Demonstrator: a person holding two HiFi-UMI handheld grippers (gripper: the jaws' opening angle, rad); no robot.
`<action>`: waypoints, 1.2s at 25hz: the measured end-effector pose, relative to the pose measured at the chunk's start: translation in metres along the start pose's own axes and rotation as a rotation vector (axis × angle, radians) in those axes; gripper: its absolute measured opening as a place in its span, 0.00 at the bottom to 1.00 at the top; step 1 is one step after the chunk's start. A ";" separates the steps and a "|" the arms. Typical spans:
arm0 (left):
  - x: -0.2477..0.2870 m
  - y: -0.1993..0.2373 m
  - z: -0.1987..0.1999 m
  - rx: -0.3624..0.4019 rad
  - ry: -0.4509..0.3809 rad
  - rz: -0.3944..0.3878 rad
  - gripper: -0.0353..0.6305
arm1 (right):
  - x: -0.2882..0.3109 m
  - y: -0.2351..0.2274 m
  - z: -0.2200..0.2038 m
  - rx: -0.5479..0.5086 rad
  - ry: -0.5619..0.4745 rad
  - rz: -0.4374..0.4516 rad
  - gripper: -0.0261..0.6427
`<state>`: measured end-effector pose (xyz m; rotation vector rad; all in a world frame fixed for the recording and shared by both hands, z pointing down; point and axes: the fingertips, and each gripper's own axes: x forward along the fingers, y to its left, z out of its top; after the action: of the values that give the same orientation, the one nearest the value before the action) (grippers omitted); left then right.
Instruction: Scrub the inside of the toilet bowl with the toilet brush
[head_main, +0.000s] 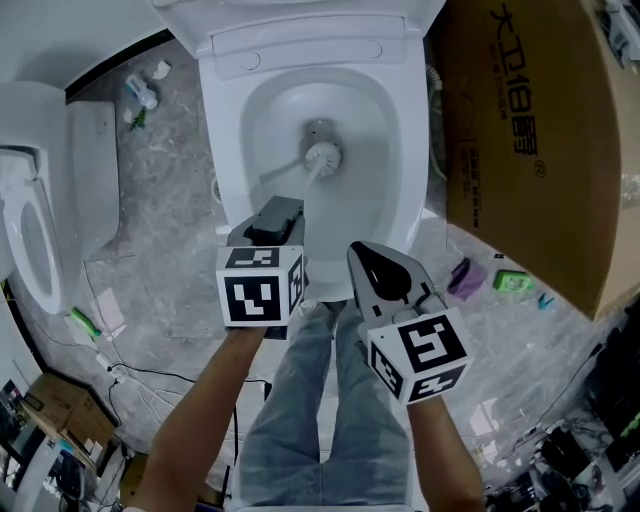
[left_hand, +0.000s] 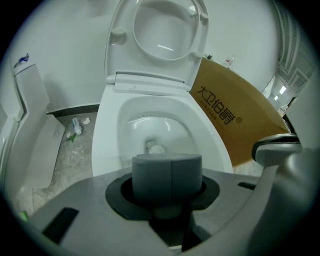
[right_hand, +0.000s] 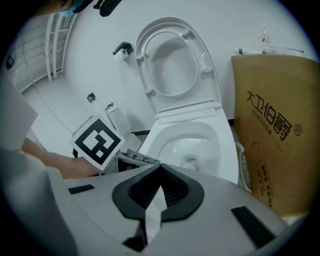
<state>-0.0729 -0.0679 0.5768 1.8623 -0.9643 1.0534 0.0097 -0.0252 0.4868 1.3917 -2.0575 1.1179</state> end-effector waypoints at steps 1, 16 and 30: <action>0.002 0.001 0.000 0.001 0.002 0.007 0.28 | 0.000 0.000 0.000 0.001 -0.001 0.001 0.04; 0.029 -0.003 0.011 0.024 0.026 0.066 0.28 | -0.003 -0.007 0.001 0.012 -0.006 0.003 0.04; -0.006 -0.016 -0.016 0.000 0.049 0.053 0.28 | -0.016 0.002 0.001 -0.022 0.020 0.014 0.04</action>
<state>-0.0660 -0.0457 0.5731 1.8111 -0.9901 1.1258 0.0143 -0.0159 0.4740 1.3524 -2.0628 1.1073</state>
